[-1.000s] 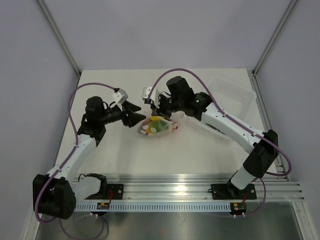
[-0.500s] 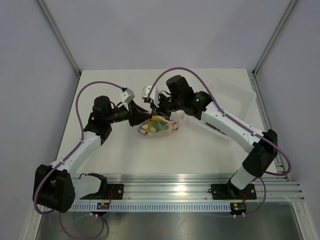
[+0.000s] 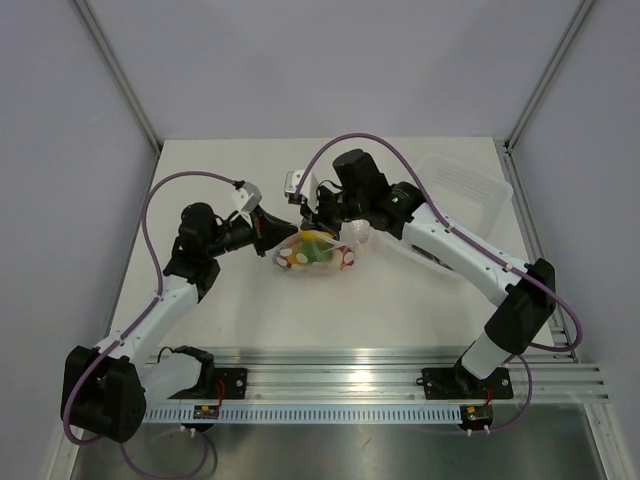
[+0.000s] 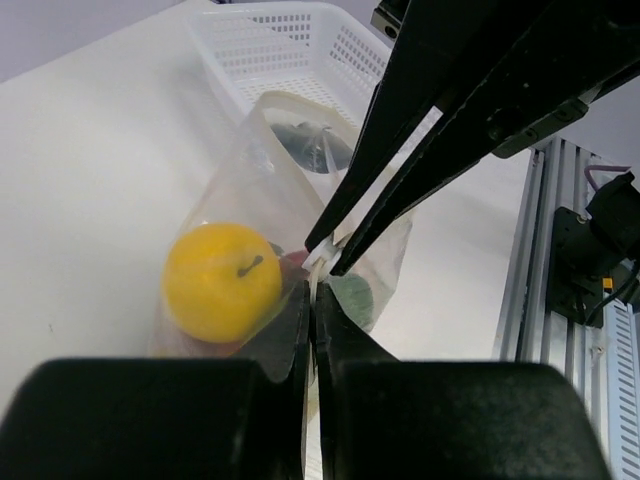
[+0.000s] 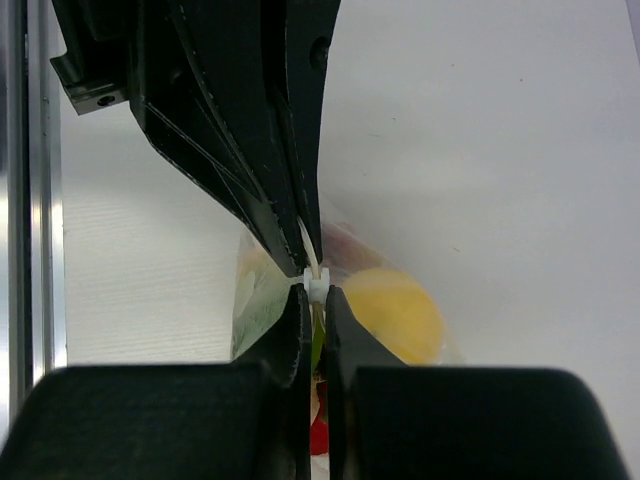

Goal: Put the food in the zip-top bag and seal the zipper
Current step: Zip the zipper food storage bag at the center of the board.

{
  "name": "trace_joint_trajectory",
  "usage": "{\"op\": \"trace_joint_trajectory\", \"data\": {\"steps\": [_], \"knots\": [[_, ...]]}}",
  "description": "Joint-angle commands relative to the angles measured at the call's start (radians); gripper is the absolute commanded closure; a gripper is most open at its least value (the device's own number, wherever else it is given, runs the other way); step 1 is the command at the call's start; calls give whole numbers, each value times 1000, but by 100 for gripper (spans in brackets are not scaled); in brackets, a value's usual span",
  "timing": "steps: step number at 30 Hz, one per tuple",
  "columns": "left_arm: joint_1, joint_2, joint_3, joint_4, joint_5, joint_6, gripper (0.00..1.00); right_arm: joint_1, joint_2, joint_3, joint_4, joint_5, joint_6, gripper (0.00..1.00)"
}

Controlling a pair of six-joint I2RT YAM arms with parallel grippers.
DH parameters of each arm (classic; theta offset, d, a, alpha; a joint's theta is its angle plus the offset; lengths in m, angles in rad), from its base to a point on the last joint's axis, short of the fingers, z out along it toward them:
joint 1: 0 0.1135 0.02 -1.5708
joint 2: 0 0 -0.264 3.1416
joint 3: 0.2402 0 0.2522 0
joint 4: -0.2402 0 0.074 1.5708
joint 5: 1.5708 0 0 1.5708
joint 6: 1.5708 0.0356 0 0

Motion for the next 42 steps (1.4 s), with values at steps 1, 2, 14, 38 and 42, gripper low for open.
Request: {"op": "trace_joint_trajectory", "data": {"steps": [1, 2, 14, 38, 42], "knots": [[42, -47, 0, 97, -46, 9, 100, -22, -35, 24, -24, 44, 0, 100], [50, -50, 1, 93, -43, 7, 100, -23, -37, 18, -23, 45, 0, 100], [122, -100, -5, 46, -145, 7, 100, -94, -100, -58, -9, 49, 11, 100], [223, -77, 1, 132, -514, -136, 100, -171, -290, -281, 28, 172, 94, 100], [223, -61, 7, 131, -495, -143, 100, -171, -299, -298, 59, 150, 113, 100]]}}
